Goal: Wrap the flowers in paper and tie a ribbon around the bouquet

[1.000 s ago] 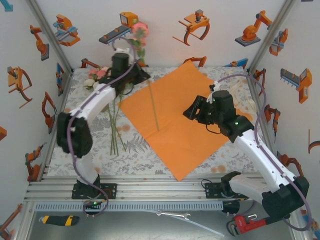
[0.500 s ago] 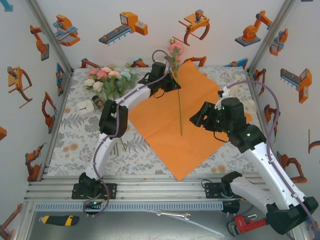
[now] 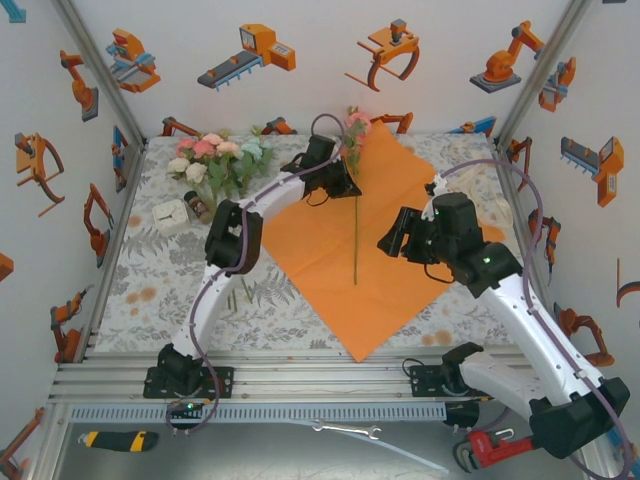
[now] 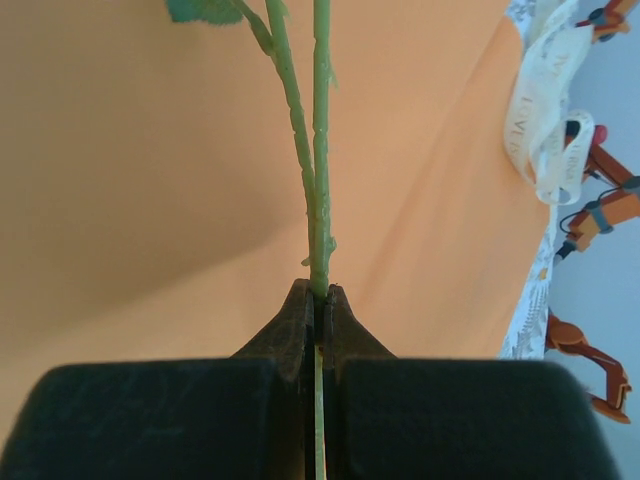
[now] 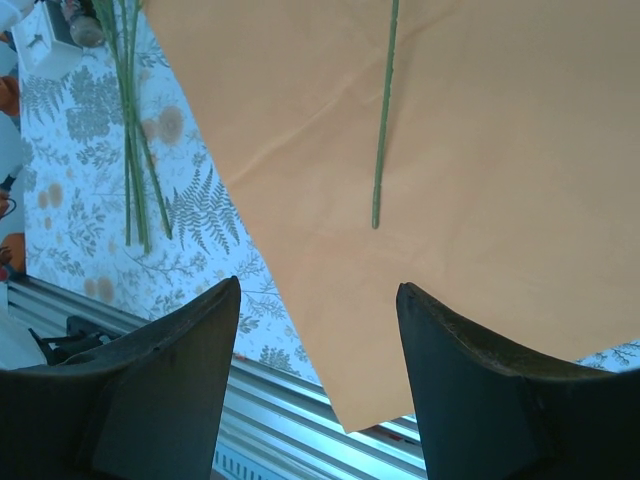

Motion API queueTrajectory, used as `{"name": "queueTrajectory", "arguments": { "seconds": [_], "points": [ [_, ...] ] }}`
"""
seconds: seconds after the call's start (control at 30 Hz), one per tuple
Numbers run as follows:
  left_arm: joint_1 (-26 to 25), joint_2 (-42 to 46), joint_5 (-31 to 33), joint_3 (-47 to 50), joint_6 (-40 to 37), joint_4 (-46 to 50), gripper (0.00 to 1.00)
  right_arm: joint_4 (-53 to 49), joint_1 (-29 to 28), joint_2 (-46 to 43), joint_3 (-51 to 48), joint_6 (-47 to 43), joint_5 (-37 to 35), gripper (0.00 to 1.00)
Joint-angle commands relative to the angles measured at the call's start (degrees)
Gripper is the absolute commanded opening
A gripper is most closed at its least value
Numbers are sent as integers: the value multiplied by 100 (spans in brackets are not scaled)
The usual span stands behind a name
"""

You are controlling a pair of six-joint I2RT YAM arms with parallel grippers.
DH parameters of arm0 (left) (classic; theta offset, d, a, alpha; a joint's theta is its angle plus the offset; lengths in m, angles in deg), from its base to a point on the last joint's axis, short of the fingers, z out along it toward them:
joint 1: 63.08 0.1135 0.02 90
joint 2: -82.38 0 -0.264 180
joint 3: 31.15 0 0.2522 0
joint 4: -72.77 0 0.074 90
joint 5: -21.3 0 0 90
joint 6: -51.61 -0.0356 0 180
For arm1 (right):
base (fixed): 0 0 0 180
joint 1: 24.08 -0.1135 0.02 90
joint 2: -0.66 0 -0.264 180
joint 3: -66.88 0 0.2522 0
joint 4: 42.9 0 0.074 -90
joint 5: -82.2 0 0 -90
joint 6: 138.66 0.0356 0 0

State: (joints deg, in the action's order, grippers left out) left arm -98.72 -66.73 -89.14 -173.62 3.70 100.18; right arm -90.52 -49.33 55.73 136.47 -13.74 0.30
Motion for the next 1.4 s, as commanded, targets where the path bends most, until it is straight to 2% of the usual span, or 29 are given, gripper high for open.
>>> {"name": "queueTrajectory", "arguments": {
  "seconds": [0.0,0.2,0.27,0.33,0.4,0.57,0.77,0.87,1.0,1.27,1.37],
  "points": [
    [-28,-205,162,-448,-315,651,17,-28,52,-38,-75,-158,95,60],
    [27,97,539,-592,-526,960,29,-221,150,-318,-40,-216,15,60],
    [59,299,608,-664,-598,1102,36,-363,160,-414,12,-241,-67,60],
    [92,586,698,-665,-741,1245,47,-497,160,-520,58,-258,-172,60],
    [129,901,867,-649,-914,1466,51,-581,161,-594,98,-273,-251,60],
    [299,2032,1509,36,-1416,1784,51,-609,161,-713,92,-273,-496,60],
    [720,3448,3301,1785,-2527,1999,49,-453,156,-682,36,-212,-805,63],
    [990,3747,3868,2499,-3116,2041,48,-291,157,-662,-21,-196,-856,67],
    [1293,3628,3813,2969,-3587,2165,46,-145,158,-542,-81,-127,-817,69],
    [1508,2909,3513,3135,-3543,2333,43,-129,157,-339,-80,31,-775,68],
    [1537,2619,3910,3022,-3442,2528,43,-137,158,-327,-72,21,-735,68]
  ]
}}
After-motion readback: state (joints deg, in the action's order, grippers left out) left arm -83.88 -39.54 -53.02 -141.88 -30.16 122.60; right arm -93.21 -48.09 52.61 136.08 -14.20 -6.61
